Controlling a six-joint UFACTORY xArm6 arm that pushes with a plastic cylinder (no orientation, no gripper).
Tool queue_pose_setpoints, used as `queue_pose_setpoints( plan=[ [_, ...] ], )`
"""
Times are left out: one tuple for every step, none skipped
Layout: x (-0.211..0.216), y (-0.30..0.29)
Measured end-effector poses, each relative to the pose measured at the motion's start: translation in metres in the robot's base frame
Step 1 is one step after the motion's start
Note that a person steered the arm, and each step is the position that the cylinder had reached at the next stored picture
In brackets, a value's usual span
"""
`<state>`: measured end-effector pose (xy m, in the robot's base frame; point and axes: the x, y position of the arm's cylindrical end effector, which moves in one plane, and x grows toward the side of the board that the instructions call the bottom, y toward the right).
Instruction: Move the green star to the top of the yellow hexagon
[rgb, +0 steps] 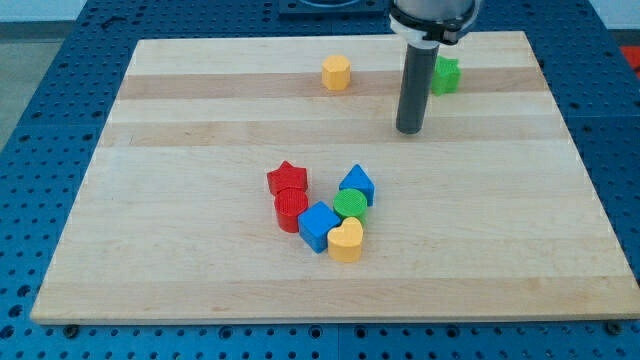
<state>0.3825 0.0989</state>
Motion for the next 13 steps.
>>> queue_pose_setpoints(
  plan=[
    [0.005, 0.052],
    [0.006, 0.053],
    [0.005, 0.095],
    [0.005, 0.096],
    [-0.055, 0.104],
    [-0.055, 0.104],
    [-0.063, 0.087],
    [-0.072, 0.034],
    [-0.072, 0.034],
    [-0.050, 0.049],
    [-0.050, 0.049],
    [-0.081, 0.060],
    [-0.121, 0.063]
  ],
)
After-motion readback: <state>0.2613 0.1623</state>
